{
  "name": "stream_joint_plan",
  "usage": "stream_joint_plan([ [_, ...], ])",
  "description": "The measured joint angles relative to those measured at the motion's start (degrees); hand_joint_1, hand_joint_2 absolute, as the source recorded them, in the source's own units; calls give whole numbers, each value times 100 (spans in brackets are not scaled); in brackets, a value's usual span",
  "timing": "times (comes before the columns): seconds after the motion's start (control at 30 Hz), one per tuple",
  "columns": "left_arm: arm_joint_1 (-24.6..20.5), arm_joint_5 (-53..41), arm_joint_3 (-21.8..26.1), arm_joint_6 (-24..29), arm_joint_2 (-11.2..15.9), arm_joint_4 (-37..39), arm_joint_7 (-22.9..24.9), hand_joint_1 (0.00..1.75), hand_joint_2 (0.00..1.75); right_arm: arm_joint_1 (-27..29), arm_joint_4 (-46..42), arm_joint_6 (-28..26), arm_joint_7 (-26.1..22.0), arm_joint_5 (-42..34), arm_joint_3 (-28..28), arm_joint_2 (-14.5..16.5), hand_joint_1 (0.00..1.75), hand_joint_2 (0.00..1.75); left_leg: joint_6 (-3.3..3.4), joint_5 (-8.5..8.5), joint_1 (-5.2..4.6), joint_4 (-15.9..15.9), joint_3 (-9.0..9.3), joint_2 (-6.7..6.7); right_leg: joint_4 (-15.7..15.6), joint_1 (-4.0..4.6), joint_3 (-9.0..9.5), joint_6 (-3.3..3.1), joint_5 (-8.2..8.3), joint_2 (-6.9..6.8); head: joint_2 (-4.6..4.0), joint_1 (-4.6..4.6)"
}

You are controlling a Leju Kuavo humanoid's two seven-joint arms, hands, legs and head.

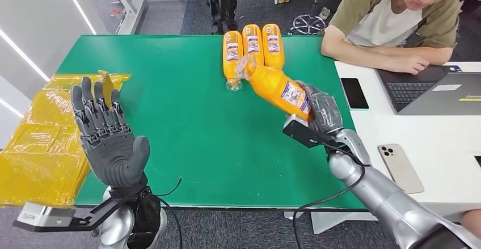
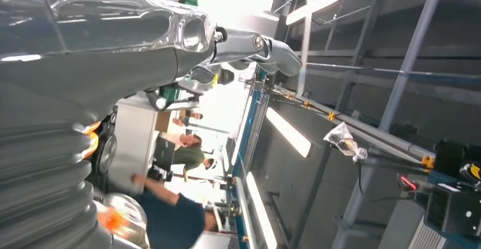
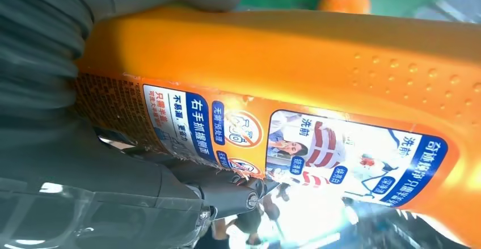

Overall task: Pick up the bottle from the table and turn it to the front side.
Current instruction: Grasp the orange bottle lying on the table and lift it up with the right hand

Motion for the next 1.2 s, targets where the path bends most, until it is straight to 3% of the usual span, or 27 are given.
stream_joint_plan([
  [0.23, 21, 28, 0, 187, 3, 1, 0, 0, 175, 241, -48, -389, -245, 249, -226, 584, 175, 175, 0, 0, 0, 0, 0, 2, 0, 0, -1, 0, 0, 2, 0, -1],
  [0.4, 49, 20, 0, 228, 4, 1, 0, 0, 175, 289, -49, -526, -286, 316, -314, 837, 175, 175, 0, 0, 0, 0, 0, 0, 0, 0, -1, 0, 0, 0, 0, -1],
  [0.63, 84, 10, 0, 337, 4, 1, 0, 0, 175, 308, -172, -959, -719, 278, -521, 1029, 175, 175, 0, 0, -1, 0, -1, 1, 0, -3, 0, 0, 0, 3, 0, -1],
  [1.2, 78, 39, 0, 335, 2, 20, 2, 0, 175, 344, -407, -1061, -997, 138, -650, 1283, 175, 175, -1, 0, -1, 0, 0, 1, -1, -1, -1, 0, 0, 2, 0, -1],
])
